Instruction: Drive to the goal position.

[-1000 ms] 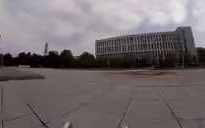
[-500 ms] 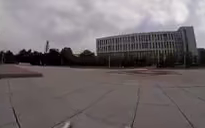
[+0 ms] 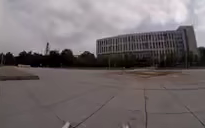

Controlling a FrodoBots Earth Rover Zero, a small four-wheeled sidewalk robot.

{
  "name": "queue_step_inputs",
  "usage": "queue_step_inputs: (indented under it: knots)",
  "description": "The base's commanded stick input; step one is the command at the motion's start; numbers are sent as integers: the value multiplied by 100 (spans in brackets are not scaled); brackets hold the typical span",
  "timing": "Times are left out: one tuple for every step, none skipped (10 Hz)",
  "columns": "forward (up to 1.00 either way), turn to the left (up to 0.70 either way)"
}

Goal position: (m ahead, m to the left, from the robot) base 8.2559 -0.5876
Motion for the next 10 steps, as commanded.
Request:
queue_step_inputs:
  knots:
    - [70, 0]
    - [70, 0]
    - [70, 0]
    - [70, 0]
    - [70, 0]
    - [70, 0]
    - [70, 0]
    - [70, 0]
    - [70, 0]
    - [70, 0]
